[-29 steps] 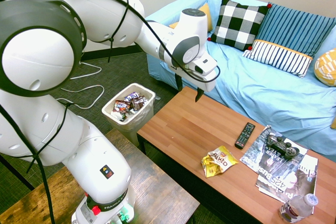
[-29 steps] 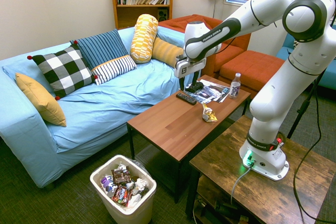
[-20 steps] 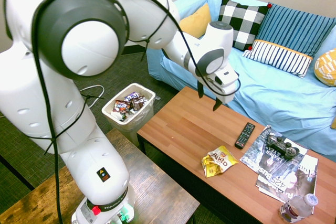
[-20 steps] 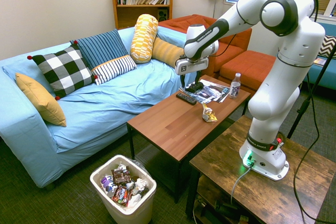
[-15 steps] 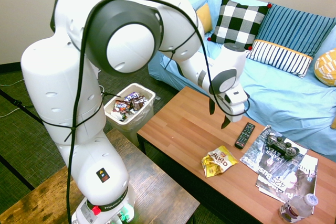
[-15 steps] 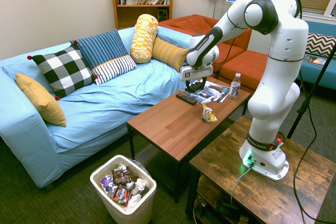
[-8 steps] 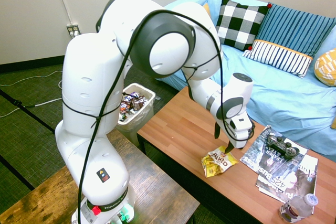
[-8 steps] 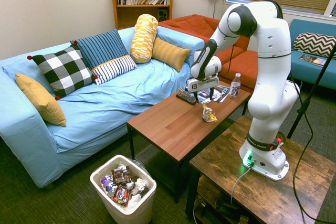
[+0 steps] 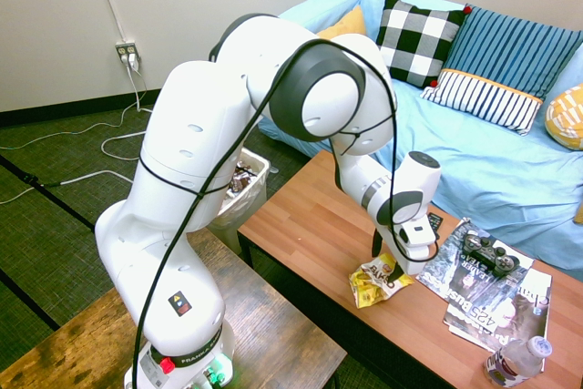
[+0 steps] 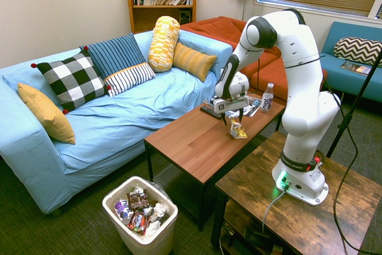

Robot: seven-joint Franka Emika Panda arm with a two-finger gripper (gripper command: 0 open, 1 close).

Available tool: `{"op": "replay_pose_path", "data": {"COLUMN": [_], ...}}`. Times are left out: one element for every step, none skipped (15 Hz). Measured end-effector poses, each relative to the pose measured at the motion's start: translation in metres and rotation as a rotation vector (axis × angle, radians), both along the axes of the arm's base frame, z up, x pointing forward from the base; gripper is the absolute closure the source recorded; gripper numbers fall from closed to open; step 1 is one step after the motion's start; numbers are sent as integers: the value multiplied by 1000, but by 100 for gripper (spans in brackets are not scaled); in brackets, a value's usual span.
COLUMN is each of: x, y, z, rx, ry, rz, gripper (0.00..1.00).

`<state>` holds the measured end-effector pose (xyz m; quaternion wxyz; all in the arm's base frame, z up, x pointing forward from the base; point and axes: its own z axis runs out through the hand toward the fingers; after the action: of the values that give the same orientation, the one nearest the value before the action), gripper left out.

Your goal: Throw the chip bag in the trash bin

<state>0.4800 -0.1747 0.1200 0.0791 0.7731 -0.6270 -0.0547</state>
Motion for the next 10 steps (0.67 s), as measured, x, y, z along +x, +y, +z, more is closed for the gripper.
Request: {"op": "replay_pose_path", "data": {"x": [1,2,2,3,3,3,5,7,8,9], "y": [-2,-4,-5,-5,-5,-3,-2,0,2,3], "z": [-4,-7,-10,-12,-14,-15,-15,-15,-15,-15], "rx": [-3,-6,-4,-1,0,2,3,3,3,3], "ry": [4,7,10,11,13,14,13,11,8,7], "rz": [-1,-2,-4,-5,-2,0,3,4,6,7], "gripper": [100,100,100,100,100,100,100,100,100,100]}}
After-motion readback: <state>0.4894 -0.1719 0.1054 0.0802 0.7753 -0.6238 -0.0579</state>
